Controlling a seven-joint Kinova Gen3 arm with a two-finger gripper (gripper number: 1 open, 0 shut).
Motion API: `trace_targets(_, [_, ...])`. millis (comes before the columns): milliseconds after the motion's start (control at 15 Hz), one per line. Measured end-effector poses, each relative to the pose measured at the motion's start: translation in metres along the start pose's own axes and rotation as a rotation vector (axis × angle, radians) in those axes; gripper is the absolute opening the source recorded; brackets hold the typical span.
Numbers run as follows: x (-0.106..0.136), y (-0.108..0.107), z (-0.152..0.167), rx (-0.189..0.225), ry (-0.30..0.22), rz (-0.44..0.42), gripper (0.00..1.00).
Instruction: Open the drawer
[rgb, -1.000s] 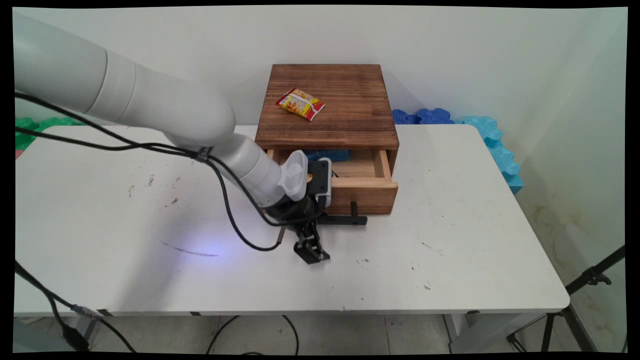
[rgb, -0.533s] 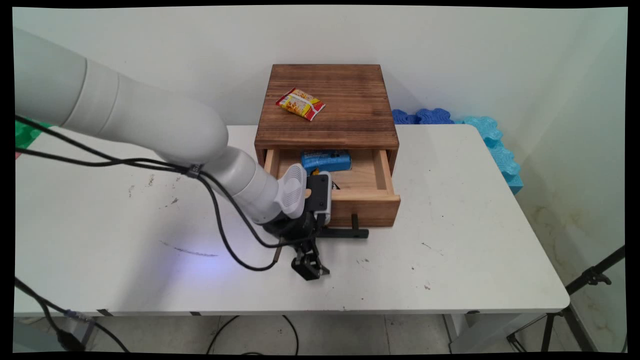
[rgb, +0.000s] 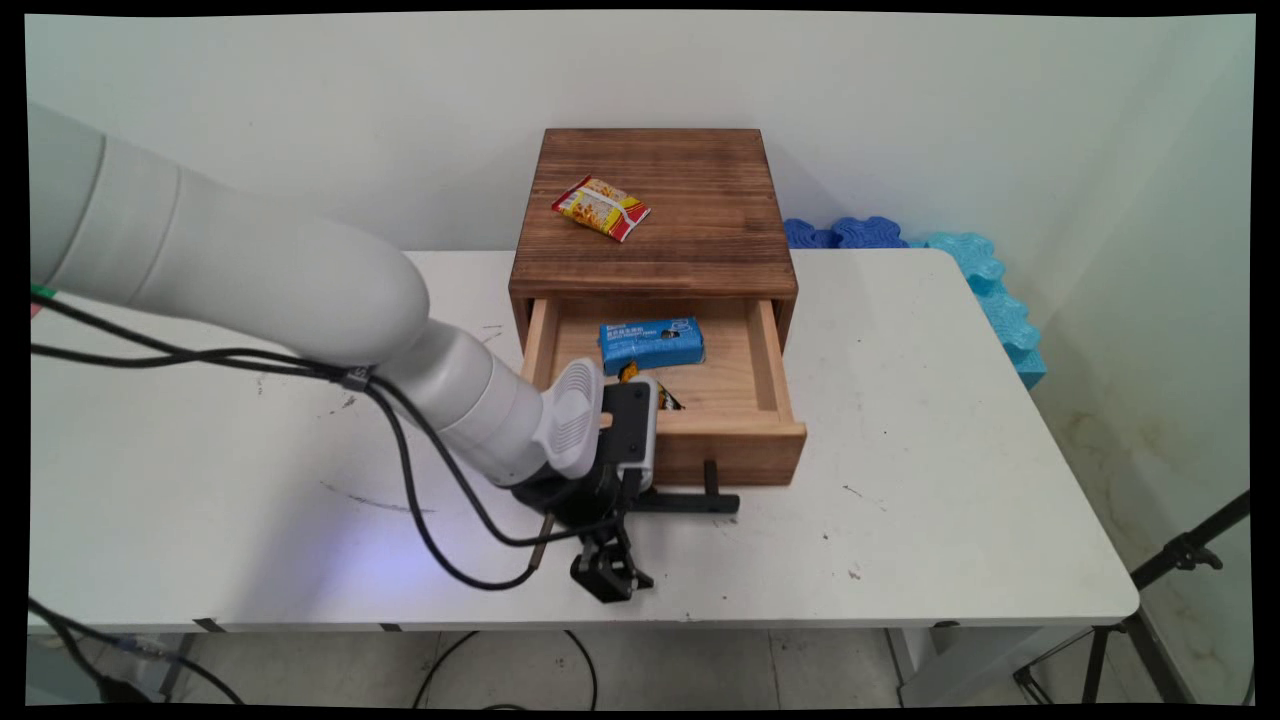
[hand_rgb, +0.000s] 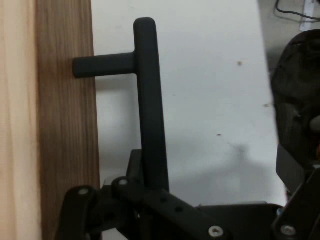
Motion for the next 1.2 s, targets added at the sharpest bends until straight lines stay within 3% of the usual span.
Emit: trace_targets(1200, [-0.008,0.054,-0.017,-0.057,0.001,-0.009,1.0])
